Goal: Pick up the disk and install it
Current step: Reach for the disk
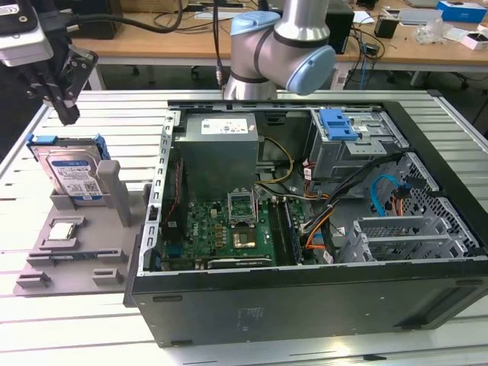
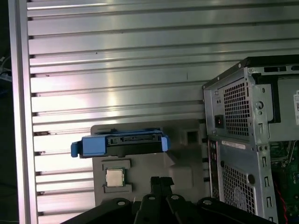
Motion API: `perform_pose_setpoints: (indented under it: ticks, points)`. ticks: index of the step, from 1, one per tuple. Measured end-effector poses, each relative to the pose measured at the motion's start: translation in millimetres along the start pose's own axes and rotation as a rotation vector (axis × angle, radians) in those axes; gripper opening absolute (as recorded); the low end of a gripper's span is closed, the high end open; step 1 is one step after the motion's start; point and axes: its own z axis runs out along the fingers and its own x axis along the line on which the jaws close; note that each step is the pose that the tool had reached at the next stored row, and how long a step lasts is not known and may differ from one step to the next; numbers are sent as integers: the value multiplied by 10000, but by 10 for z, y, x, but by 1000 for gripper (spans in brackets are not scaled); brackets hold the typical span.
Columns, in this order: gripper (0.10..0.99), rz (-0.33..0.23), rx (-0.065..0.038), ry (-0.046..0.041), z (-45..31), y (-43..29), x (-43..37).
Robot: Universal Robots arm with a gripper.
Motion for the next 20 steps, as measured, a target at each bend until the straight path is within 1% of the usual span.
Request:
perform_pose_setpoints:
  ticks: [1, 4, 11, 17, 20]
  points:
    - [106, -1, 1, 1, -1, -2, 29]
    - [106, -1, 0, 0, -2, -6, 79]
    - [106, 0, 0, 0, -6, -17, 233]
    - [106, -1, 0, 0, -9, -25, 331]
    - [106, -1, 0, 0, -11, -29, 393]
